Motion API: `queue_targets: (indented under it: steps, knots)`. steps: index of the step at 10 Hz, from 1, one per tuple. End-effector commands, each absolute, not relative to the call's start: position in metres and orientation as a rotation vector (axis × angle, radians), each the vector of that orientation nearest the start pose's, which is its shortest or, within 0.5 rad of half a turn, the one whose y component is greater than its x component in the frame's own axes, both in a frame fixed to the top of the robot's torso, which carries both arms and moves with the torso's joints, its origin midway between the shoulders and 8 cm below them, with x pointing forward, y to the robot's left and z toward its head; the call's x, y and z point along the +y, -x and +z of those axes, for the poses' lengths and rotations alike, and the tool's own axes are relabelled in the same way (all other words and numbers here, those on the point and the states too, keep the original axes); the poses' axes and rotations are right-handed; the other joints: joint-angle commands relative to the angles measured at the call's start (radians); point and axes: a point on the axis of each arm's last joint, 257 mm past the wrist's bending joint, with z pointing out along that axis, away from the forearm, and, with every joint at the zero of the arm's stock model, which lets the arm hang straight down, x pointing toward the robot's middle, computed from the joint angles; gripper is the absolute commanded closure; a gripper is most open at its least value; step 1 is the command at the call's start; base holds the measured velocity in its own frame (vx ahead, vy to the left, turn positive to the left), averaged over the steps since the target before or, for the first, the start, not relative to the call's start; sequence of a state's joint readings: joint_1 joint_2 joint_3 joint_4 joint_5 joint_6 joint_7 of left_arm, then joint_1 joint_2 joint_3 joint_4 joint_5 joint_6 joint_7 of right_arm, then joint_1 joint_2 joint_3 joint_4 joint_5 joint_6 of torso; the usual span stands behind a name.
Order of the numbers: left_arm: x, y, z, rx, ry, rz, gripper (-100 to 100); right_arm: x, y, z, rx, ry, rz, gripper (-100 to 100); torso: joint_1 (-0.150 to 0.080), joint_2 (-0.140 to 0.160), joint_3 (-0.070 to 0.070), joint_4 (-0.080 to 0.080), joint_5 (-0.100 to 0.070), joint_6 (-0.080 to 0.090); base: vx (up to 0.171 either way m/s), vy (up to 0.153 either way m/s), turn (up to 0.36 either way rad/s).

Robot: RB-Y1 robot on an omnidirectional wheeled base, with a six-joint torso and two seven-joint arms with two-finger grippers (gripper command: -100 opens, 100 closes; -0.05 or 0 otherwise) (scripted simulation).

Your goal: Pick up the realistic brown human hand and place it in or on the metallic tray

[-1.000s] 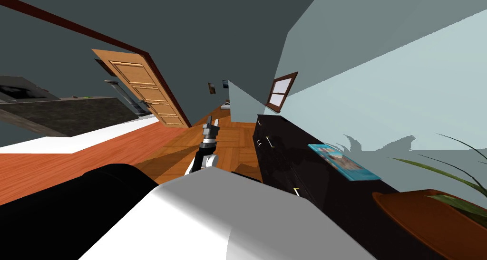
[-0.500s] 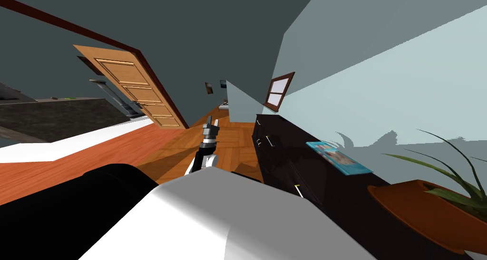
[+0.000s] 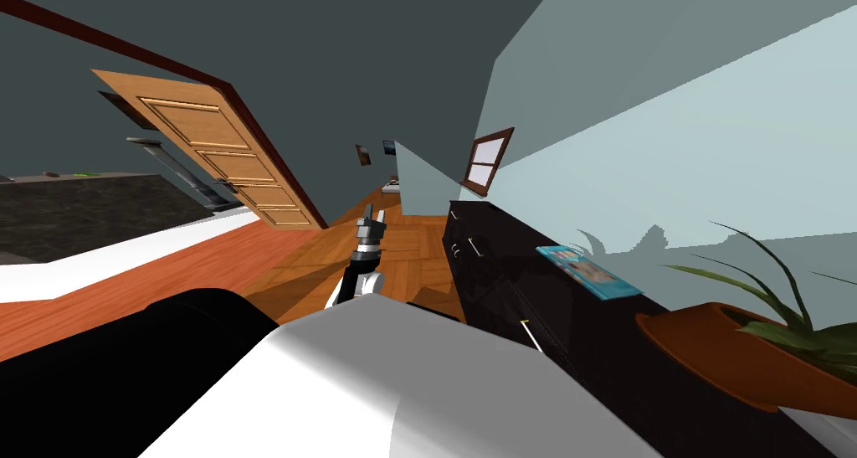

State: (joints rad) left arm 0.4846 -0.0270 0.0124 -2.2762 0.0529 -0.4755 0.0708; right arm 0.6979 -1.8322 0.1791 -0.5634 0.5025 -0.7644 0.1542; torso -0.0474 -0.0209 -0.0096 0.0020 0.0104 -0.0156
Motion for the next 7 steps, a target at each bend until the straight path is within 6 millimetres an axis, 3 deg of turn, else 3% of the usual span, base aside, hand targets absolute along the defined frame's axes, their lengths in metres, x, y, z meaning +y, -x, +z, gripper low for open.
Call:
queue_targets:
  steps: [1,2,7]
  knots:
    - [0.2917,-0.3475,0.0233,0.542,0.746,-1.391,0,-0.8829,-0.1399,-0.0829,2.736,0.506,-0.919,-100,0.0,0.0,0.0,0.0,0.0,0.0,-0.006,0.016,0.003]
    - [0.2917,-0.3475,0.0233,0.542,0.746,-1.391,0,-0.8826,-0.1404,-0.0823,2.735,0.508,-0.918,0,-0.002,-0.001,0.0,0.0,-0.001,0.0,0.0,0.0,0.0]
    - [0.2918,-0.3475,0.0233,0.542,0.746,-1.39,0,-0.8827,-0.1403,-0.0823,2.735,0.508,-0.918,0,-0.005,-0.001,-0.001,0.0,-0.002,0.0,0.0,0.0,0.0]
